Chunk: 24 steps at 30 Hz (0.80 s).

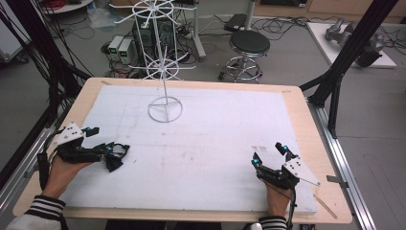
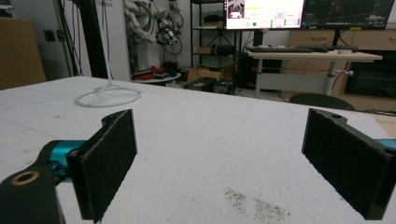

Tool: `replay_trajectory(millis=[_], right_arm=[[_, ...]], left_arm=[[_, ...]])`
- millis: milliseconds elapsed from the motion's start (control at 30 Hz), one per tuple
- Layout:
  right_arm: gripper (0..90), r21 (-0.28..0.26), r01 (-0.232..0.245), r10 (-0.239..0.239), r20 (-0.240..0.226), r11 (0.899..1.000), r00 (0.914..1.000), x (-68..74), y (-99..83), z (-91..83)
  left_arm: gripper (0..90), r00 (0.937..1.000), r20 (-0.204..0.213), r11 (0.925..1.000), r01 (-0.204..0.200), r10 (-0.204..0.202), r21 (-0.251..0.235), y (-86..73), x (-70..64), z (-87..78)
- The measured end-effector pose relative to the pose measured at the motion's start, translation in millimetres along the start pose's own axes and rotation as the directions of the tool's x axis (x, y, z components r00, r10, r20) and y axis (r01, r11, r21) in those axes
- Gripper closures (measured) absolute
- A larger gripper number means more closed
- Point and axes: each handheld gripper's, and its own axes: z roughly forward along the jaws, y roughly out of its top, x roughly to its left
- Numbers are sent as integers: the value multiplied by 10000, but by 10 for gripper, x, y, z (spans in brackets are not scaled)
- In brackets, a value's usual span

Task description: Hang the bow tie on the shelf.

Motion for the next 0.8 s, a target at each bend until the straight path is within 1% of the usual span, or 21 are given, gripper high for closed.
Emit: replay_trajectory(millis=[33, 133, 233, 333, 367, 433, 467, 500, 600, 700, 733, 767, 800], right_arm=[[93, -28, 23, -23, 15, 10000, 10000, -4, 0, 1], [93, -19, 30, -30, 13, 10000, 10000, -3, 0, 1], [93, -18, 27, -27, 12, 10000, 10000, -3, 0, 1], [93, -28, 13, -13, 8, 10000, 10000, -4, 0, 1], [93, -30, 10, -10, 8, 10000, 10000, -3, 0, 1], [93, -30, 9, -9, 8, 10000, 10000, -4, 0, 1], [93, -33, 3, -2, 22, 10000, 10000, -4, 0, 2], [93, -34, 4, -4, 9, 10000, 10000, -5, 0, 2], [93, -32, -14, 14, 4, 10000, 10000, -5, 0, 1], [93, -53, 16, -16, 7, 10000, 10000, -8, 0, 2], [93, -58, 10, -10, 3, 10000, 10000, -7, 0, 2], [93, -70, 2, -2, 11, 10000, 10000, -7, 0, 3], [93, -63, 8, -8, -2, 10000, 10000, -8, 0, 3]], left_arm=[[161, 9998, 129, 9997, 115, -118, 216, 26, 39, 22], [167, 9999, 125, 9984, 95, -102, 563, 59, 86, 44], [180, 9996, 250, 9949, 72, -97, 1007, 89, 120, 75], [198, 9991, 358, 9850, -268, 210, 1702, 127, 141, 113], [207, 9991, 368, 9829, -289, 225, 1817, 135, 141, 126], [225, 9982, 473, 9735, -461, 364, 2239, 159, 153, 164], [227, 9978, 520, 9661, -532, 414, 2526, 174, 157, 187], [237, 9972, 607, 9617, -575, 427, 2680, 182, 161, 202], [264, 9951, 743, 9419, -855, 647, 3249, 221, 165, 251], [275, 9935, 812, 9287, -1037, 798, 3560, 249, 164, 290], [281, 9939, 821, 9282, -988, 740, 3587, 249, 160, 303], [287, 9933, 834, 9213, -1050, 793, 3744, 257, 164, 313], [295, 9931, 878, 9181, -1056, 778, 3820, 259, 166, 330]])
